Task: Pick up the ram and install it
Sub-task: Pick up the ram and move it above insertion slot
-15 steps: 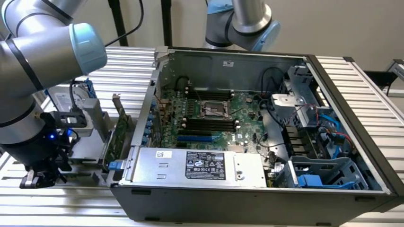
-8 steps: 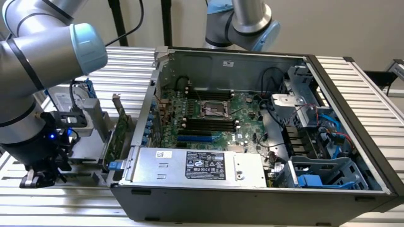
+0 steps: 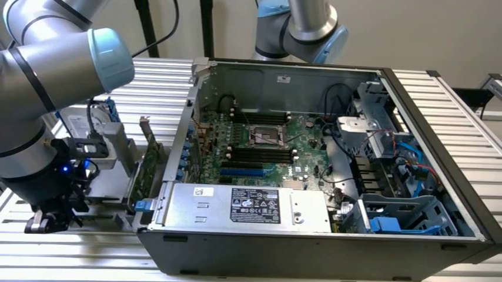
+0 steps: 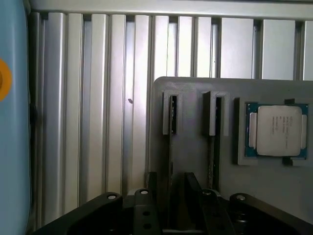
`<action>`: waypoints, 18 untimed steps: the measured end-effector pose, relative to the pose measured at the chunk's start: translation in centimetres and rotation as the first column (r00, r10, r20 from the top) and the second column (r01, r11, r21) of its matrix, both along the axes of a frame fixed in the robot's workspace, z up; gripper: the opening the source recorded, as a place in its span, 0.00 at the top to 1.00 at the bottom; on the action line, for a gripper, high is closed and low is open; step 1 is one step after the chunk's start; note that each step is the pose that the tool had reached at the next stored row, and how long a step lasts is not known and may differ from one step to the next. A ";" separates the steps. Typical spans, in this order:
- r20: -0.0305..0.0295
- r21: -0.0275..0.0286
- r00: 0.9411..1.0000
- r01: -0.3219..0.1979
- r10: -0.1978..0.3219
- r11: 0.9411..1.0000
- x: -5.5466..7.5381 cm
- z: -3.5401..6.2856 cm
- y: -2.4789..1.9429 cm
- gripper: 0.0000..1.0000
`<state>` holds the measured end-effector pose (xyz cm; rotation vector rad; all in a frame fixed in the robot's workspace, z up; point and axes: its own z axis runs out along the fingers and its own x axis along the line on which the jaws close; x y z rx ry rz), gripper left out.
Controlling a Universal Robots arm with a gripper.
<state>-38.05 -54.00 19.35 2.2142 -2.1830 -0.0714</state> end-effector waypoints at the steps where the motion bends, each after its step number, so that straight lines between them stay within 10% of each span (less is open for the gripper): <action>1: 0.000 0.000 1.000 0.000 0.000 1.000 0.0 0.02 0.00 0.64; 18: 0.000 -0.002 1.000 0.000 0.000 1.000 0.0 0.19 -0.05 0.81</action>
